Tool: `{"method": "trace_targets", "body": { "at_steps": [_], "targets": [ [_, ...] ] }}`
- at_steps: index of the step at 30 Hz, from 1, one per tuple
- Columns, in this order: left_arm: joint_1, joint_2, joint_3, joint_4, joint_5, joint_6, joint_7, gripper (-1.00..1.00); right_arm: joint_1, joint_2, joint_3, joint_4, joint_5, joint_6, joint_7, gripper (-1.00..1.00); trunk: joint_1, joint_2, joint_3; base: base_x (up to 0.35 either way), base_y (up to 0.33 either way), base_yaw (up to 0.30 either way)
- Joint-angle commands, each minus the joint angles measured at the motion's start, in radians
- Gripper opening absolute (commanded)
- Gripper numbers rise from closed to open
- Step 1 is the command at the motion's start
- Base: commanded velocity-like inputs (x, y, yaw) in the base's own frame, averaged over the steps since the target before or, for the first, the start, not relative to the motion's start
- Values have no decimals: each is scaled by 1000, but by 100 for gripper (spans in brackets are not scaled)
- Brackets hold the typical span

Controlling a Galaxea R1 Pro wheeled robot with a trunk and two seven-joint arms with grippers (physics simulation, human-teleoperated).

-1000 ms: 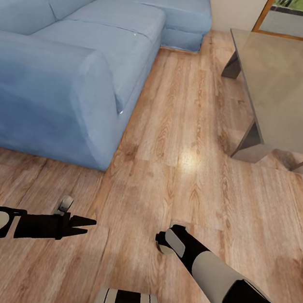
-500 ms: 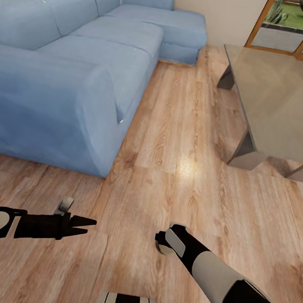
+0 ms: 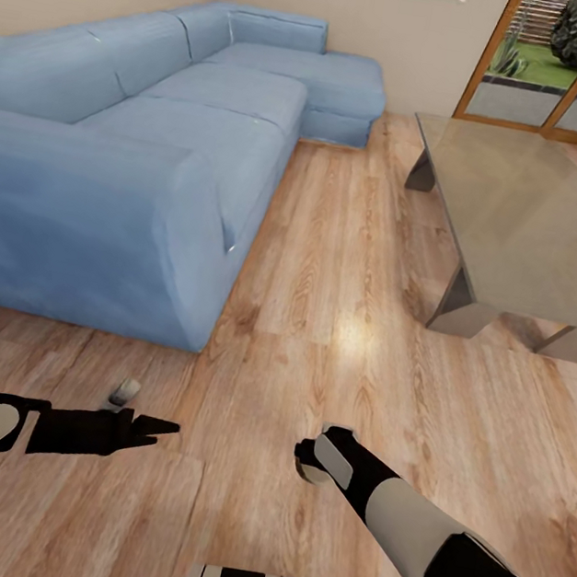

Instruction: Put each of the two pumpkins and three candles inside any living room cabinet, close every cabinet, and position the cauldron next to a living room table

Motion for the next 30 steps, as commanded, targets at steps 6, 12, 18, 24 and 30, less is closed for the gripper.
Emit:
{"method": "trace_targets", "body": {
  "at_steps": [6,12,18,24,30],
  "targets": [
    [-1,-1,9,29,-117,-1,-7,100,-1,0,8,-4,-11,1,-8,-100,-3,1,23,0,0,0],
    [-1,-9,12,33,-132,-3,146,100,-1,-1,8,-19,-11,1,-9,-100,-5,3,46,0,0,0],
    [-1,-14,9,-3,-133,-4,309,100,-1,0,8,-19,-11,1,-9,-100,-8,4,69,0,0,0],
    [-1,-19,8,-14,-133,-5,398,100,-1,0,8,-19,-11,1,-9,-100,-11,5,92,-20,0,0],
    [-1,-19,9,-15,-133,-6,410,100,-1,-1,8,-21,-11,1,-9,-100,-14,7,116,-273,0,0]
  ]
}}
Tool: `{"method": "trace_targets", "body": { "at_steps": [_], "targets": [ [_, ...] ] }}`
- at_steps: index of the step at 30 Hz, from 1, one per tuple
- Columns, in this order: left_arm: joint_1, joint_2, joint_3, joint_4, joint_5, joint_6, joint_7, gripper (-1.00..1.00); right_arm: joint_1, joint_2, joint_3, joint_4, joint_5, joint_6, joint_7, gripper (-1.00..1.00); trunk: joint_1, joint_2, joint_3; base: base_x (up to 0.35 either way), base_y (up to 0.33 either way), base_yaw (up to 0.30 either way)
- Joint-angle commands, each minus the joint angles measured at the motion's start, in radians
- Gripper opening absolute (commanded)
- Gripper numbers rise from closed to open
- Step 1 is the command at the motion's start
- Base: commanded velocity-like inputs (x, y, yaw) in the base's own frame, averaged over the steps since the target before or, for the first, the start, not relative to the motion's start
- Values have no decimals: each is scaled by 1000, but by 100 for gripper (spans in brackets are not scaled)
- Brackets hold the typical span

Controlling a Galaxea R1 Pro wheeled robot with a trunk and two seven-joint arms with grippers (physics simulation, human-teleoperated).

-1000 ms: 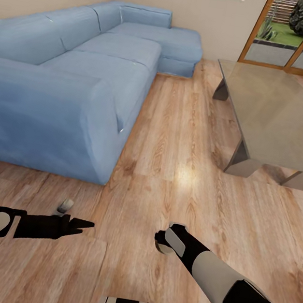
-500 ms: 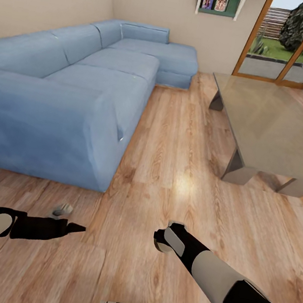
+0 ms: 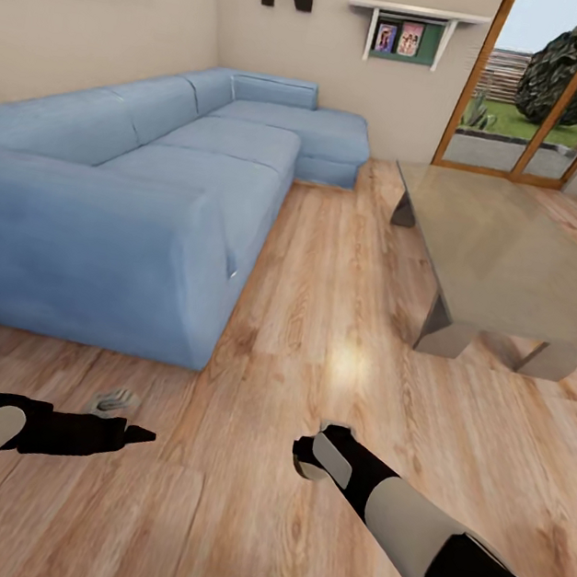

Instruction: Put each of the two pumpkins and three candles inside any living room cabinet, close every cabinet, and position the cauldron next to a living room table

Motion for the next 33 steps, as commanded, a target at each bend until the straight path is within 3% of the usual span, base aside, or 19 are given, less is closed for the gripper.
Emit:
{"method": "trace_targets", "body": {
  "at_steps": [1,12,18,33],
  "targets": [
    [-1,1,-1,-1,10,1,10,100,-1,-1,7,-3,-12,1,-8,-100,-1,0,4,-333,0,-26],
    [-1,1,0,-1,10,1,10,100,-1,-2,7,-5,-12,1,-8,-100,-6,2,58,-343,0,-142],
    [-1,1,0,-1,10,1,10,100,-1,-1,7,-5,9,1,-8,-100,-9,4,82,-346,0,-18],
    [-1,1,0,-1,14,1,10,100,0,0,7,-5,13,-8,-8,-100,-15,7,132,-317,0,0]
  ]
}}
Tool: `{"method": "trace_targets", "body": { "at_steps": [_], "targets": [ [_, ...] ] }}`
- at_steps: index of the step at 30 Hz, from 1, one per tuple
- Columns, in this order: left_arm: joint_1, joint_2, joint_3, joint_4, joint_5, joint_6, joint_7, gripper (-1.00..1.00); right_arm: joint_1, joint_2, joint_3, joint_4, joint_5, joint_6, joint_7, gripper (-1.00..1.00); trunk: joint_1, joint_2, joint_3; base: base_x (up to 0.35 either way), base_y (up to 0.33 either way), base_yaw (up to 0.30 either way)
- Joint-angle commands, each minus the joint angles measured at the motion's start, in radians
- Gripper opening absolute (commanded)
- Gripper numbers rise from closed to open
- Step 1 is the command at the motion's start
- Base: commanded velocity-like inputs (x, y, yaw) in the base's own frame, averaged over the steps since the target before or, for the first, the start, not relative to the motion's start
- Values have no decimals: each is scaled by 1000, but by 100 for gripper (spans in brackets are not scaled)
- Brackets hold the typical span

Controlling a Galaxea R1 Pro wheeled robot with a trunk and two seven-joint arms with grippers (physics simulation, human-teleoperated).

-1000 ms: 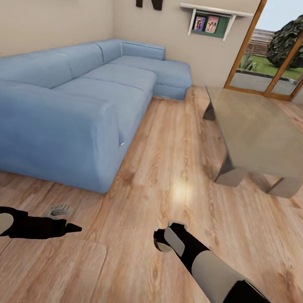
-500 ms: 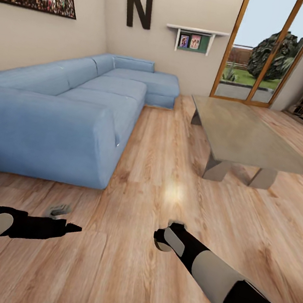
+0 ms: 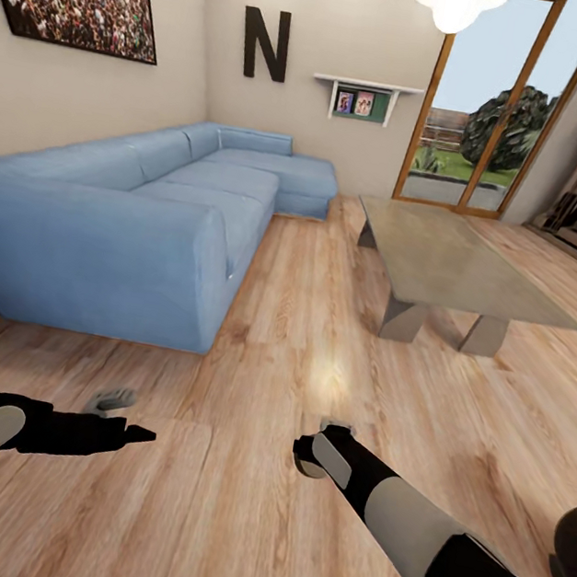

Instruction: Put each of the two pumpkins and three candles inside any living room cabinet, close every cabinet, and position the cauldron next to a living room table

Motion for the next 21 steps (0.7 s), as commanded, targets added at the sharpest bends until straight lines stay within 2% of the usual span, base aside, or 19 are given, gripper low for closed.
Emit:
{"method": "trace_targets", "body": {
  "at_steps": [1,5,10,21],
  "targets": [
    [-1,1,-1,-1,12,1,9,100,-1,-1,7,-2,-8,1,-7,-100,-1,0,-1,-91,0,-6],
    [-1,1,18,0,16,1,7,100,-1,-2,7,-2,-8,1,-7,-100,-1,0,-1,-27,0,-168],
    [-1,1,23,0,16,0,7,100,-2,-2,7,-2,-8,1,-7,-100,-1,0,-1,-85,0,-267],
    [0,1,23,0,16,0,7,100,-1,-1,7,-2,-8,1,-6,-100,-1,0,-1,-285,0,-283]
  ]
}}
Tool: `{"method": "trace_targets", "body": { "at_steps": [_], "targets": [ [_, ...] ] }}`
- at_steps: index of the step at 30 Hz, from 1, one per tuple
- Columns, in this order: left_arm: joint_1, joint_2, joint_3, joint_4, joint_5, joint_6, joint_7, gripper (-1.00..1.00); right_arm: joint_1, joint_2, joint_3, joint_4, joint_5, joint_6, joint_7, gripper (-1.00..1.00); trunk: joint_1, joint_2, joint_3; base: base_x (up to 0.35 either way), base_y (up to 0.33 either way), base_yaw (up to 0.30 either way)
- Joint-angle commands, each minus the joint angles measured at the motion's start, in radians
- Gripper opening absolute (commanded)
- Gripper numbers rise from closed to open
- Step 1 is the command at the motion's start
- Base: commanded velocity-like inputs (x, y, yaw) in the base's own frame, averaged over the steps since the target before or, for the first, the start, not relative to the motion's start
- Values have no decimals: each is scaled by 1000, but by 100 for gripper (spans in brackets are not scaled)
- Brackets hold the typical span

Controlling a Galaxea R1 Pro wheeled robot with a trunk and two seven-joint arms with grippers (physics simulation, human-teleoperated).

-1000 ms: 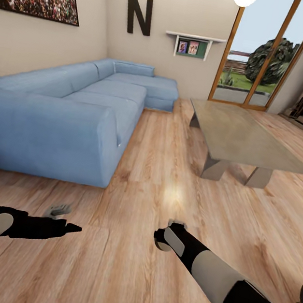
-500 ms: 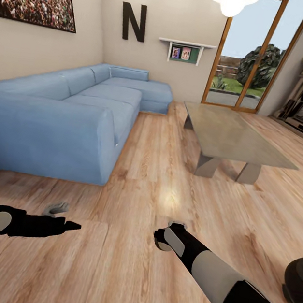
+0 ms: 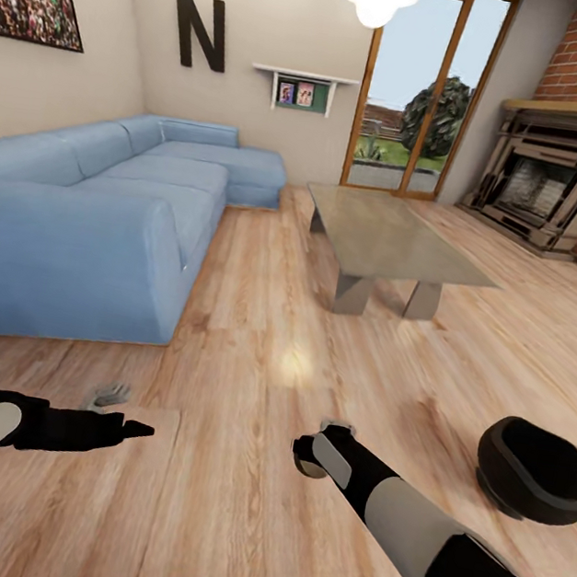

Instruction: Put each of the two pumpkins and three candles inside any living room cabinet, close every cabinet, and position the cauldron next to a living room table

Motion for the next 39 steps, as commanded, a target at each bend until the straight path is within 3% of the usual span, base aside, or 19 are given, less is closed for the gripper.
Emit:
{"method": "trace_targets", "body": {
  "at_steps": [1,39],
  "targets": [
    [0,1,-1,-1,11,1,10,100,-1,0,7,-1,-8,1,-7,-100,-1,0,-1,-272,0,-284],
    [0,1,-1,2,10,1,10,100,-1,0,7,-1,-8,-4,-7,-100,-1,0,11,-14,0,-284]
  ]
}}
